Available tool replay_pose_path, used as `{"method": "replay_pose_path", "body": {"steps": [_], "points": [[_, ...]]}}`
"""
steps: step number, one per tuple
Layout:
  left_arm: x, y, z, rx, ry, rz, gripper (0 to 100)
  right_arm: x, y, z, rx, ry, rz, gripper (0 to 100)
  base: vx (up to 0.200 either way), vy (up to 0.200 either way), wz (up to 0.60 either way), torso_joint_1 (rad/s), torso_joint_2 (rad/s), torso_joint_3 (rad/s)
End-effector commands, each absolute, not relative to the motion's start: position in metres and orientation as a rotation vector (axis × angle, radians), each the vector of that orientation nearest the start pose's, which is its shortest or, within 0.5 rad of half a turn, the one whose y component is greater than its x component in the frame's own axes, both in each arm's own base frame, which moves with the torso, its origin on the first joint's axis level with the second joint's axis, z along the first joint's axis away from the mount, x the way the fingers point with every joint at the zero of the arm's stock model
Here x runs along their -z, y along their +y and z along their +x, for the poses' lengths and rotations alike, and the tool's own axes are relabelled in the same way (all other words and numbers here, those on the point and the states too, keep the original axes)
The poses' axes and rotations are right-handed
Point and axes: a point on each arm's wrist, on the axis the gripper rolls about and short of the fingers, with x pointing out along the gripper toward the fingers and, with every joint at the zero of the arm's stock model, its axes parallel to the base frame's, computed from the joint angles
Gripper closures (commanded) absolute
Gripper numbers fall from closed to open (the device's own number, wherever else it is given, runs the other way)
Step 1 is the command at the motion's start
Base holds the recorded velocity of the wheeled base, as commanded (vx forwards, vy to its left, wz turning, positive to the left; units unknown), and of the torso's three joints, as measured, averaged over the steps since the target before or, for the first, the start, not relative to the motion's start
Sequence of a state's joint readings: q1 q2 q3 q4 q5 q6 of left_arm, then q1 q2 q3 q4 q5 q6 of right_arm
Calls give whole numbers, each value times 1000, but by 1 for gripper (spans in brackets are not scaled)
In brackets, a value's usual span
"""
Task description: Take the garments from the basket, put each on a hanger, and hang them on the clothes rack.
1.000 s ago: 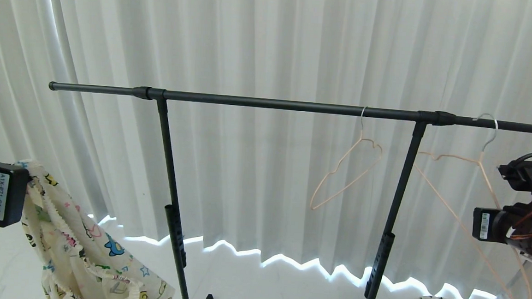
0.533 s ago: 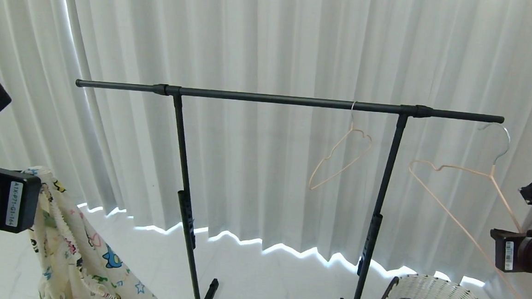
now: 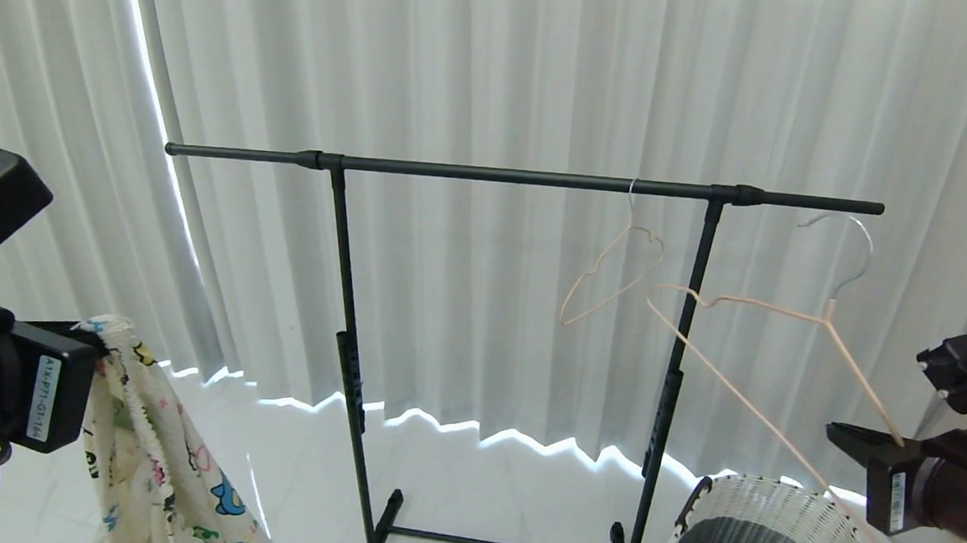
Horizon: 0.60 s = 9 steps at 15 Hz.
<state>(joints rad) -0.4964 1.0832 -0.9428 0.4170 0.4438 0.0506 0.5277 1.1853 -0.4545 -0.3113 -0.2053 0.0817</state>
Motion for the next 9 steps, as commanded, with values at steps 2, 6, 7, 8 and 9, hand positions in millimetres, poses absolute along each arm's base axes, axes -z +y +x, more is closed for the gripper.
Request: {"method": "replay_pose_path", "body": {"steps": [2,6,7,8,9], "points": [[-258,-81,136,166,500,276,100,-175,121,113,-594,447,3,100,0,0,0,0,0,0],[-257,-117,186,135,541,186,100,-182,150,85,-798,485,82,100,0,0,0,0,0,0],[-257,-123,195,129,545,176,100,-185,155,81,-831,488,93,100,0,0,0,0,0,0],[-257,-130,207,122,552,166,100,-188,162,77,-867,491,102,100,0,0,0,0,0,0],[-254,-136,215,113,564,160,100,-192,168,75,-896,488,107,100,0,0,0,0,0,0]]}}
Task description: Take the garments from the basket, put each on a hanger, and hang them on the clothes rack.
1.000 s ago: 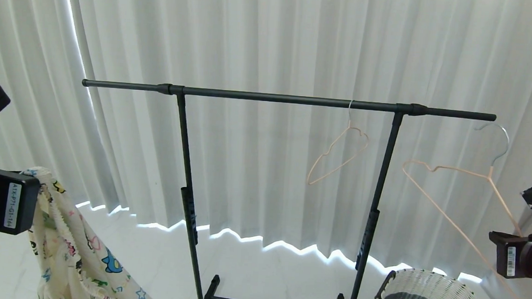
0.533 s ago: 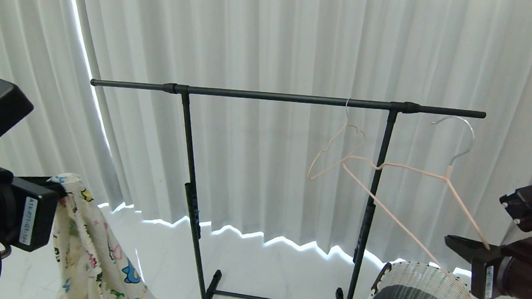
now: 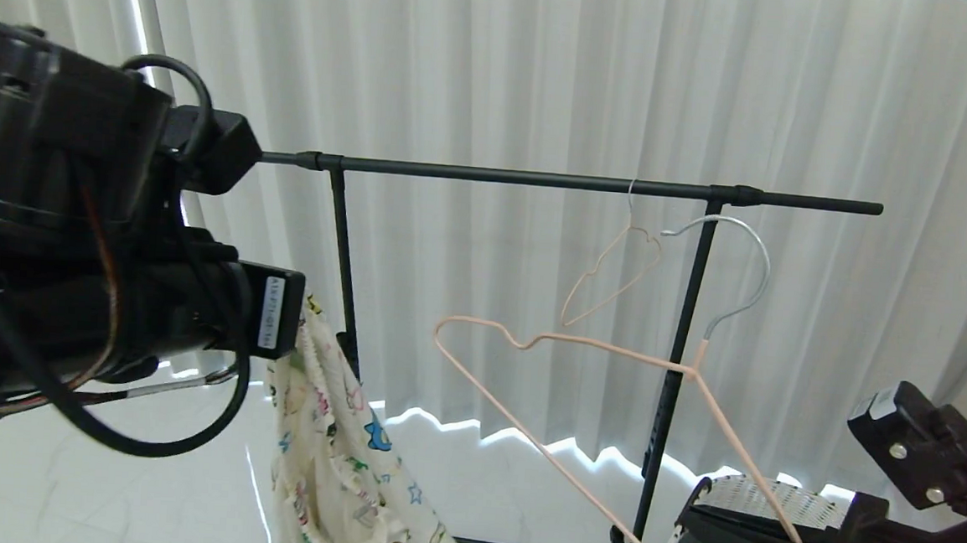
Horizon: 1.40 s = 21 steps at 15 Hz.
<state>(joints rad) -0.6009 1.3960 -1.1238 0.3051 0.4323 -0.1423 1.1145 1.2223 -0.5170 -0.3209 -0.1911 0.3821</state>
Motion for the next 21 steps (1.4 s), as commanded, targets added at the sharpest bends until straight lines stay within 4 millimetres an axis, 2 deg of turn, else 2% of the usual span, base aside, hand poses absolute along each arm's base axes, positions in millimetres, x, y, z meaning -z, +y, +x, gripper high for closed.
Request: {"method": "replay_pose_path", "body": {"steps": [1,4,6,9,13,15,21], "points": [[-251,-140,224,100,575,150,100,-193,172,75,-908,494,104,100,0,0,0,0,0,0],[-243,-146,246,-20,579,155,100,-192,175,76,-912,501,100,100,0,0,0,0,0,0],[-240,-147,251,-58,578,125,100,-192,175,76,-915,501,100,100,0,0,0,0,0,0],[-241,-147,251,-66,575,103,100,-193,175,75,-963,513,107,100,0,0,0,0,0,0],[-251,-146,247,-7,556,91,100,-191,181,77,-971,528,104,100,0,0,0,0,0,0],[-257,-146,244,40,549,71,100,-193,191,81,-980,491,180,100,0,0,0,0,0,0],[-261,-145,240,62,543,64,100,-185,211,92,-963,483,192,100,0,0,0,0,0,0]]}}
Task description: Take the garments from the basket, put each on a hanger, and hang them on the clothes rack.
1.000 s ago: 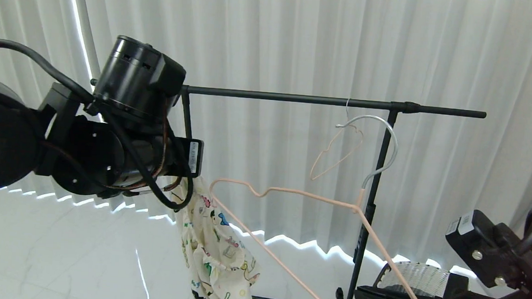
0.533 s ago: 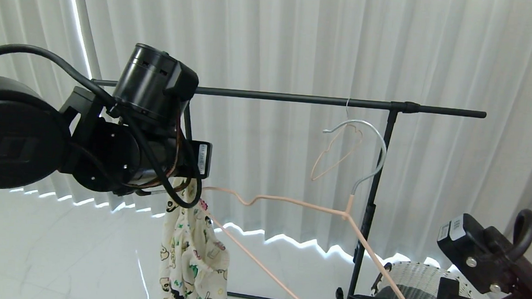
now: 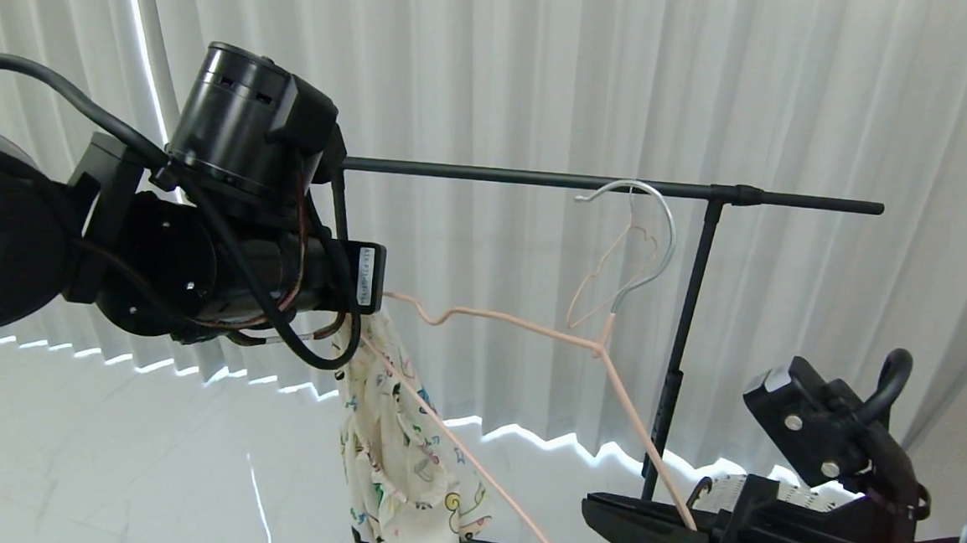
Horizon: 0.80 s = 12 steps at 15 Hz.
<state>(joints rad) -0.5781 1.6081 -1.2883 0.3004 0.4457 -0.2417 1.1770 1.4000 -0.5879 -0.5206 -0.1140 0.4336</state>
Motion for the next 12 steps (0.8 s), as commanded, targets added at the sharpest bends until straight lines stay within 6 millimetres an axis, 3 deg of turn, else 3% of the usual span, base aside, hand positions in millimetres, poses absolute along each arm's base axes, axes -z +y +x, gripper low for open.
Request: {"method": "replay_pose_path", "body": {"steps": [1,8,12], "points": [[-261,-146,239,67,543,65,100,-186,214,95,-959,476,198,100,0,0,0,0,0,0],[-268,-144,232,71,519,55,100,-189,217,104,-898,452,205,100,0,0,0,0,0,0],[-276,-167,206,198,491,65,100,-186,240,114,-897,463,196,100,0,0,0,0,0,0]]}}
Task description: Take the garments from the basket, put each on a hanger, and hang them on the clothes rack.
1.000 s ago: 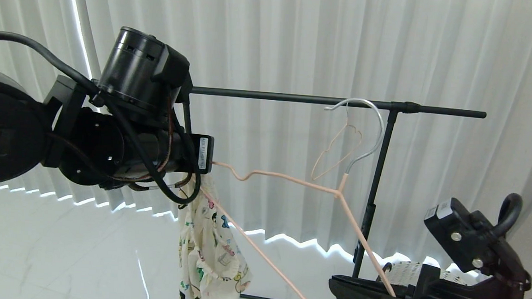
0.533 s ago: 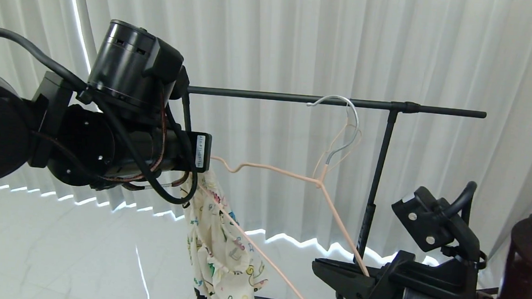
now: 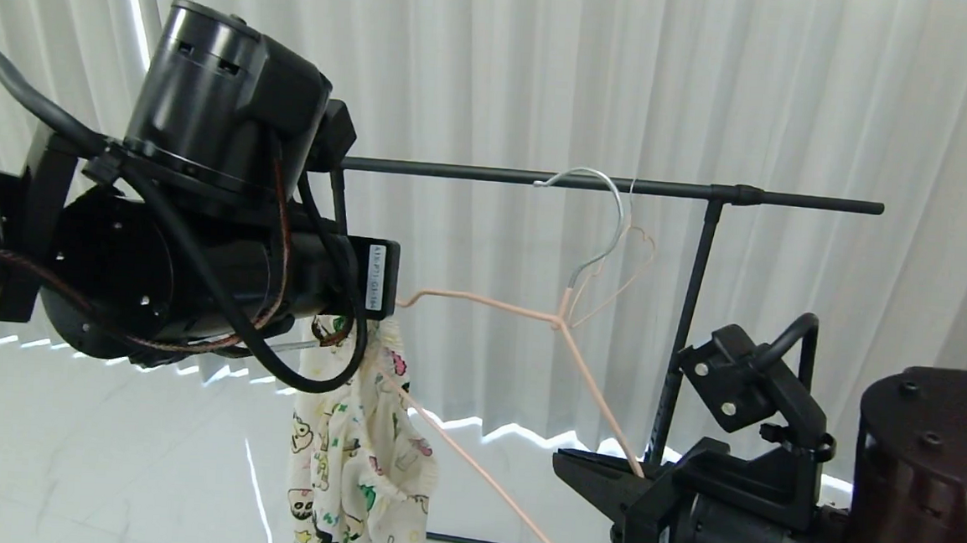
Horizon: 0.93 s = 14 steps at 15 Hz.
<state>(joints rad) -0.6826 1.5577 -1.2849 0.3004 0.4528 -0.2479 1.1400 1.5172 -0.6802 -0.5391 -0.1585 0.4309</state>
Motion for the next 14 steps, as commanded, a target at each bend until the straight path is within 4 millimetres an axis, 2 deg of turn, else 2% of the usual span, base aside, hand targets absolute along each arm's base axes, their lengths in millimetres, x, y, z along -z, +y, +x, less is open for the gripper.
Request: {"method": "replay_pose_path", "body": {"steps": [1,8,14], "points": [[-276,-171,202,221,489,69,100,-187,246,117,-897,462,197,100,0,0,0,0,0,0],[-288,-188,190,299,455,48,100,-187,275,128,-902,455,202,100,0,0,0,0,0,0],[-298,-200,178,372,431,36,100,-181,283,131,-900,470,190,100,0,0,0,0,0,0]]}}
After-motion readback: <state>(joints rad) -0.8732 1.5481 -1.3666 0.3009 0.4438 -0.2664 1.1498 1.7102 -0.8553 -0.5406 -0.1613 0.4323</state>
